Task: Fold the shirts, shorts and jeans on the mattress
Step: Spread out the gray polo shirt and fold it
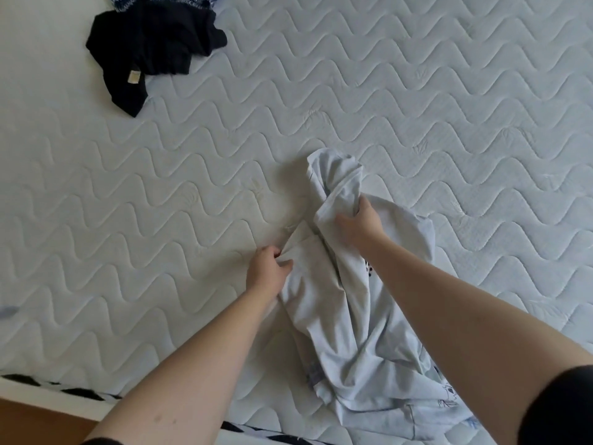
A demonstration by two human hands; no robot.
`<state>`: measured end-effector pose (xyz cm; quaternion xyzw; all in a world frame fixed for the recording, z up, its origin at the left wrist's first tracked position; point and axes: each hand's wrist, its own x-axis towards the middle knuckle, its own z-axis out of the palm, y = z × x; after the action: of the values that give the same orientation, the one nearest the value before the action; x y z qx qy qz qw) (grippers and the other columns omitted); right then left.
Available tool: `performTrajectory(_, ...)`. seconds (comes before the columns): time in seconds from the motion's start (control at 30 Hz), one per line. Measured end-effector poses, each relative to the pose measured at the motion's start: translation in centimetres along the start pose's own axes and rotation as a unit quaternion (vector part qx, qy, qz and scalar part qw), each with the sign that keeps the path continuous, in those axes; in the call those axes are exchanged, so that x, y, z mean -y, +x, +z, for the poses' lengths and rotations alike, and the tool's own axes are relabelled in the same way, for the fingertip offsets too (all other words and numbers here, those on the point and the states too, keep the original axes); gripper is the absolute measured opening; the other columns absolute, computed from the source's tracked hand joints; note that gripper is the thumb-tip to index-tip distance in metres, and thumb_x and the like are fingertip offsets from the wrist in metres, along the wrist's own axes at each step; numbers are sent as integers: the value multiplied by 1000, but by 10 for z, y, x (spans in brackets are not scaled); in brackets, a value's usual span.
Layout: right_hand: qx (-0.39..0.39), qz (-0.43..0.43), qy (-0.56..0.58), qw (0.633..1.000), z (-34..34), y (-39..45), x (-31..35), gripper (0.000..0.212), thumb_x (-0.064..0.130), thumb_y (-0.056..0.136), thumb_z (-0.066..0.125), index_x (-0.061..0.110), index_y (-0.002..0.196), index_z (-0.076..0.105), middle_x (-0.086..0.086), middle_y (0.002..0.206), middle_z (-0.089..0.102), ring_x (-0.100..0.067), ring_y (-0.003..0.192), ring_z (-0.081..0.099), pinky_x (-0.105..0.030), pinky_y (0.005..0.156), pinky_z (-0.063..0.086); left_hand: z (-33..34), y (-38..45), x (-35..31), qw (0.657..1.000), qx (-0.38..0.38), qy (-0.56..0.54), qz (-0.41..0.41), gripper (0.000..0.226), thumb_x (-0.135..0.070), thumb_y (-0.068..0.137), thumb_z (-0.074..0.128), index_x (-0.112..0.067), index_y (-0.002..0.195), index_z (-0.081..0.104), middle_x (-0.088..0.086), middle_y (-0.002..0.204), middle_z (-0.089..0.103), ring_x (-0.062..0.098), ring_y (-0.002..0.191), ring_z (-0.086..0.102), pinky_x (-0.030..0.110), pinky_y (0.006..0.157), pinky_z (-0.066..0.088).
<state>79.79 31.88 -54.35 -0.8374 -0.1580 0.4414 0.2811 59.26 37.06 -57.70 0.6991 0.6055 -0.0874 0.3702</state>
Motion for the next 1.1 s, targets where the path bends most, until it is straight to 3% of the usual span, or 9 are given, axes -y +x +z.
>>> performTrajectory(0.13,11,-77,70,995,1,-16,2,42,13,88,49,23,128,59,1,106,67,-19,103,61,-33,92,49,-5,-15,-7,982,-4,-187,-13,10,-20,84,58,-26,85,51,-1,77,60,19,71,55,30,57,38)
performTrajectory(0.27,-12,-191,25,981,-1,-58,-18,40,8,96,47,20,131,62,-2,111,57,-12,105,54,-11,88,36,-12,-31,-33,889,54,-451,-59,45,-6,89,50,-45,109,59,1,109,69,19,97,67,35,84,53)
performTrajectory(0.37,20,-249,49,967,-2,-97,-39,39,-5,95,48,11,127,64,3,120,52,-4,112,51,-2,95,31,-18,-43,-52,818,161,-544,-96,34,-39,98,54,-26,128,63,7,123,68,23,116,63,41,102,48)
performTrajectory(0.47,57,-292,29,954,-4,-131,-56,42,-4,94,45,15,125,65,6,134,50,12,118,45,-5,100,31,-16,-67,-61,856,178,-483,-48,54,-67,84,51,-26,117,66,-1,120,70,9,109,66,33,97,50)
performTrajectory(0.6,68,-242,136,958,-6,-167,-69,38,11,91,40,23,118,63,16,132,55,2,126,48,-17,107,36,-4,-93,-69,901,116,-417,11,13,-26,92,67,-18,103,69,0,99,74,10,91,69,26,86,51)
performTrajectory(0.8,-40,-122,213,969,-38,-184,-61,28,45,98,42,32,115,60,17,109,66,-2,107,61,-20,88,45,-3,-139,-67,939,83,-294,156,19,-8,94,64,-3,110,70,-4,92,72,-16,74,60,7,72,46)
performTrajectory(0.93,21,-92,98,991,-61,-189,-42,47,45,93,61,26,135,52,10,111,63,-4,99,61,-12,69,46,-7,-173,-68,945,112,-210,226,9,-8,90,68,-4,83,69,-2,78,65,5,64,58,24,64,43)
performTrajectory(1.03,24,-107,-7,994,-74,-200,-39,27,39,88,69,27,112,69,7,85,64,-8,76,59,-19,65,43,-10,-192,-64,951,84,-106,279,48,-8,83,73,-26,52,40,-13,56,42,14,55,42,25,55,27)
performTrajectory(1.1,22,-116,-38,992,-81,-208,-42,7,34,86,73,28,89,70,10,73,60,-4,65,54,-13,58,40,-15,-203,-64,946,82,-87,301,50,-6,80,74,-19,51,36,-6,54,39,11,54,38,22,52,24)
